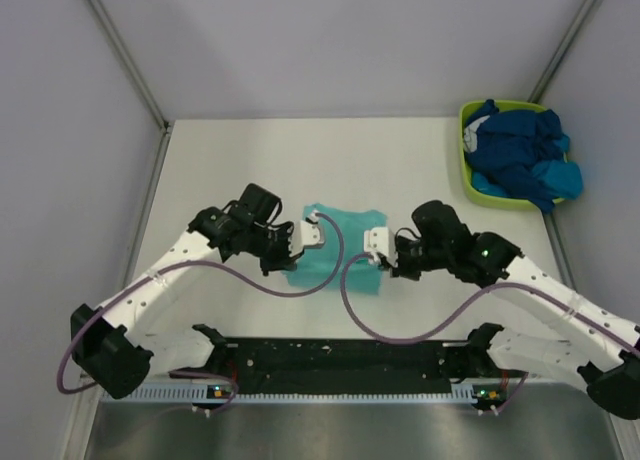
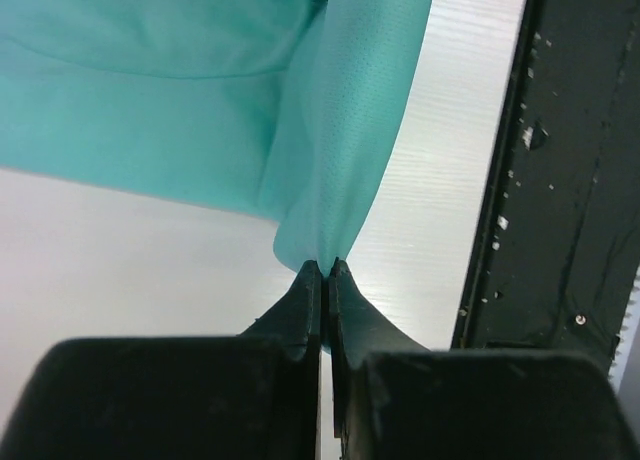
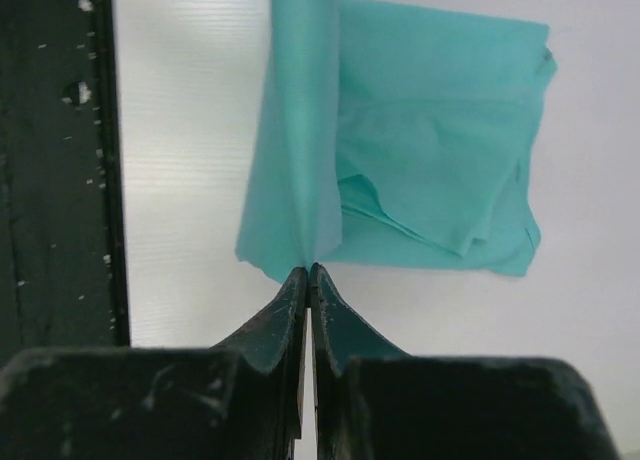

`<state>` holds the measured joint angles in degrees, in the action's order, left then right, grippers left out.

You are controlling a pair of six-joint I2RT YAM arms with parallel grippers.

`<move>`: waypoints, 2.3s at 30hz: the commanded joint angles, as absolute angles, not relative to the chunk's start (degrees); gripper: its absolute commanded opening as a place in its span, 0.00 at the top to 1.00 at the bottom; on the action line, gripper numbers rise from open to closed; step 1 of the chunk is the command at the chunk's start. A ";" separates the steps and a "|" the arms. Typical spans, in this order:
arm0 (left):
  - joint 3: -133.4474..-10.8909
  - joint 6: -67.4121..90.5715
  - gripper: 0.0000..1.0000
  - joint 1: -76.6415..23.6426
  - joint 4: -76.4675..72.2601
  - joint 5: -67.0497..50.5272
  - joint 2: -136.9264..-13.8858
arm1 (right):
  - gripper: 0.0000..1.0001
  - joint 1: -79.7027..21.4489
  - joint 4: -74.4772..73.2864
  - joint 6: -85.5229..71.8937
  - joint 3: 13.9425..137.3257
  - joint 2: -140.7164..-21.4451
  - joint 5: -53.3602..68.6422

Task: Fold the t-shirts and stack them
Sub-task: Fold the long partially folded tshirt into a neat square, then put the neatly folded tshirt into the corner of the board with the left arm

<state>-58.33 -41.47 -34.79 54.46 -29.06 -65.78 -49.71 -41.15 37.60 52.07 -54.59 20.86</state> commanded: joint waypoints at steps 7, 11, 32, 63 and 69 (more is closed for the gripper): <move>-78.38 -36.56 1.00 -27.16 49.22 -22.94 -88.21 | 1.00 -28.14 -25.41 35.68 56.77 -69.15 29.00; -88.66 -36.21 1.00 -25.76 51.32 -23.20 -98.42 | 1.00 -23.39 -22.51 35.07 60.63 -76.97 30.58; -104.06 -26.20 0.81 -25.40 34.82 -12.15 -122.52 | 1.00 -15.91 -18.55 29.80 76.72 -108.00 25.24; -76.02 10.02 0.23 -19.78 18.29 -21.80 -108.71 | 0.36 -15.47 -21.27 -16.88 65.57 -95.98 18.02; -78.05 13.27 0.37 -19.78 18.98 -26.18 -114.86 | 0.36 -15.12 -21.36 -15.56 63.11 -92.20 16.26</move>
<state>-76.62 9.32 -19.92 20.62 -21.71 -112.07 -14.87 -22.96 -15.64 64.14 -96.92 17.02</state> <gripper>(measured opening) 0.701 0.637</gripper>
